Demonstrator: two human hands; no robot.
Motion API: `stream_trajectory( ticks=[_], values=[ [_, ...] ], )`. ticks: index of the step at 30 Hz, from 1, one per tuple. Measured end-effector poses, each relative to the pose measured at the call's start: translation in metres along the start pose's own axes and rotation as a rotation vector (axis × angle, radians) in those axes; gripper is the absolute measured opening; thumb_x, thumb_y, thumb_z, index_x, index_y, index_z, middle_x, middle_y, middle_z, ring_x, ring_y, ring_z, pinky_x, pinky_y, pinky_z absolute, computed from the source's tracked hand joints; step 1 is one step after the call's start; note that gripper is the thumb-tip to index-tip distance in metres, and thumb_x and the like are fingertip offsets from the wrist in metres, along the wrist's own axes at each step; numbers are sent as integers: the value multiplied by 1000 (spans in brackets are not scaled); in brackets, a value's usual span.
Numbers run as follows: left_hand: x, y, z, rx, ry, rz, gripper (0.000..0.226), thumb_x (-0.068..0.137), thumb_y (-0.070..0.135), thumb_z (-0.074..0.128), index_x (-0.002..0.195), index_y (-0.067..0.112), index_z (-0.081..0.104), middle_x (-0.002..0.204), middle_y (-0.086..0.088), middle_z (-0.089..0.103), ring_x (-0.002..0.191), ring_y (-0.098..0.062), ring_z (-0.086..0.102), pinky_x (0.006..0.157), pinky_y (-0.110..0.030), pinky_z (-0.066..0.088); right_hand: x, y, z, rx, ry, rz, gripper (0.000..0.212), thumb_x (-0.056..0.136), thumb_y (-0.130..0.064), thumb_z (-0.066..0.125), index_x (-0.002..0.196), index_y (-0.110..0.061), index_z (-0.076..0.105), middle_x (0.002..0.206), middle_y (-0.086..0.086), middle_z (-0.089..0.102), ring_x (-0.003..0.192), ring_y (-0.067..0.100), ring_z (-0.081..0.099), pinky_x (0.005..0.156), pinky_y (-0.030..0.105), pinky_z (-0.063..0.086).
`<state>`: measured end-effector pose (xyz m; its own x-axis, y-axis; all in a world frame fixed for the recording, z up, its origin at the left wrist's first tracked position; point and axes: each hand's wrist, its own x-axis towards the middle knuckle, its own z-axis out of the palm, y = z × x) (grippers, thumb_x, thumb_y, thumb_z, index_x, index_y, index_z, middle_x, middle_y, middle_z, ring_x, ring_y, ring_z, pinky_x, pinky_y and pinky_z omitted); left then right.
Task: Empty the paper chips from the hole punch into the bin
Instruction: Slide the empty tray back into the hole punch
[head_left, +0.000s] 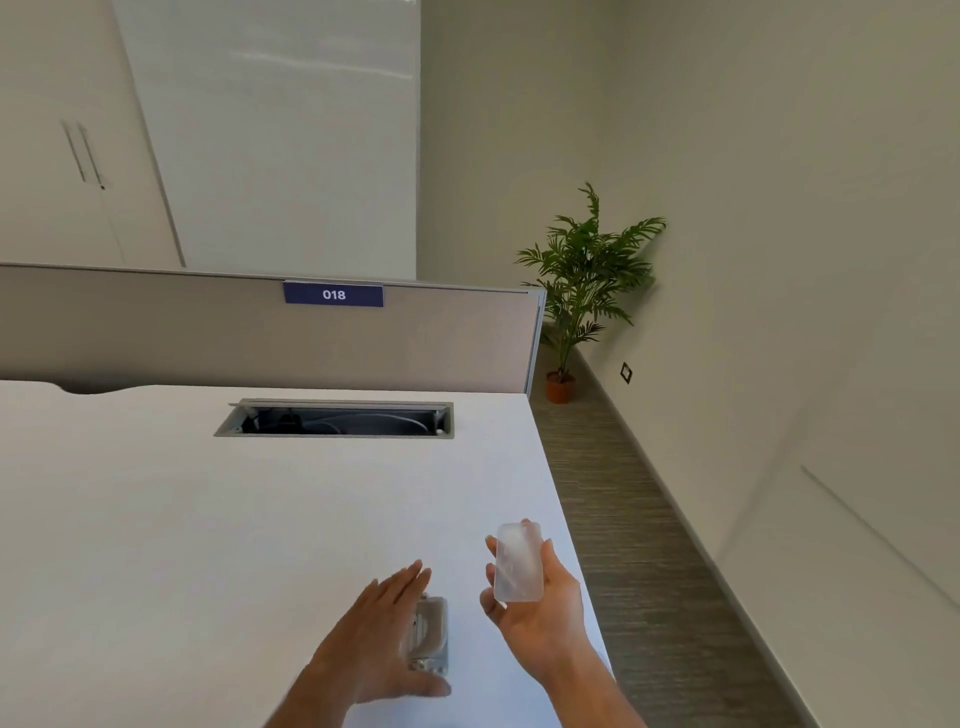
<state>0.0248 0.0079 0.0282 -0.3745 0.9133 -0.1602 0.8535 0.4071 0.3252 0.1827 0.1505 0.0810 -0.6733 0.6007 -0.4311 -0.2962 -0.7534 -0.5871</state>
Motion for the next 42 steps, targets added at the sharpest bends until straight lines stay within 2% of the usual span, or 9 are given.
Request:
stream_trajectory(
  ticks=[5,8,11,18,22,26,32,37,42],
  values=[
    [8,1,7,-83,-67,17,150,37,100,52,158,27,2,168,10,1,153,-7,5,124,-29,3,4,7,-12,-25,40,83,46,100,-49,49,128,-19,69,123,17,74,88,27,58,67,38,48],
    [13,-1,10,-166,-24,29,119,61,75,74,154,39,10,163,19,13,149,-4,18,122,-24,17,14,10,-19,1,62,130,51,99,-52,49,132,-17,66,114,15,76,81,27,59,63,36,48],
    [14,1,10,-238,27,9,99,70,57,73,151,42,18,145,34,17,133,11,25,112,-16,26,21,10,-25,25,81,154,50,99,-53,48,130,-20,68,110,15,77,78,27,58,63,36,47],
    [27,-3,21,-305,79,-22,97,61,61,76,147,40,35,141,33,30,136,3,39,105,-12,28,28,7,-33,69,86,178,47,100,-52,45,122,-20,71,106,17,74,73,29,58,63,36,45],
    [30,6,16,-282,110,-18,87,52,66,75,131,42,48,120,32,51,111,3,52,91,-14,41,34,5,-38,66,78,194,46,100,-52,45,121,-21,71,108,16,75,74,28,58,63,35,45],
    [37,12,-1,-308,181,22,90,45,72,80,124,38,56,109,28,61,100,4,56,90,-15,45,36,2,-41,31,76,199,46,99,-52,48,124,-21,71,111,15,75,77,28,58,63,36,45],
    [45,33,-34,-448,269,104,80,43,63,92,114,38,64,98,23,68,93,-3,63,85,-26,53,37,6,-42,31,44,243,53,100,-51,46,131,-14,66,115,19,74,88,33,63,69,41,51],
    [51,56,-42,-427,210,187,81,45,69,88,115,39,63,99,28,66,95,-4,62,86,-25,54,34,15,-29,6,17,246,51,100,-49,48,110,-10,79,103,18,76,104,36,62,90,48,47],
    [49,65,-36,-428,199,184,80,48,72,85,117,42,62,99,31,66,94,0,64,83,-16,51,30,16,-27,-3,69,281,46,97,-47,54,118,-10,71,117,19,66,112,33,59,82,46,51]
  ],
)
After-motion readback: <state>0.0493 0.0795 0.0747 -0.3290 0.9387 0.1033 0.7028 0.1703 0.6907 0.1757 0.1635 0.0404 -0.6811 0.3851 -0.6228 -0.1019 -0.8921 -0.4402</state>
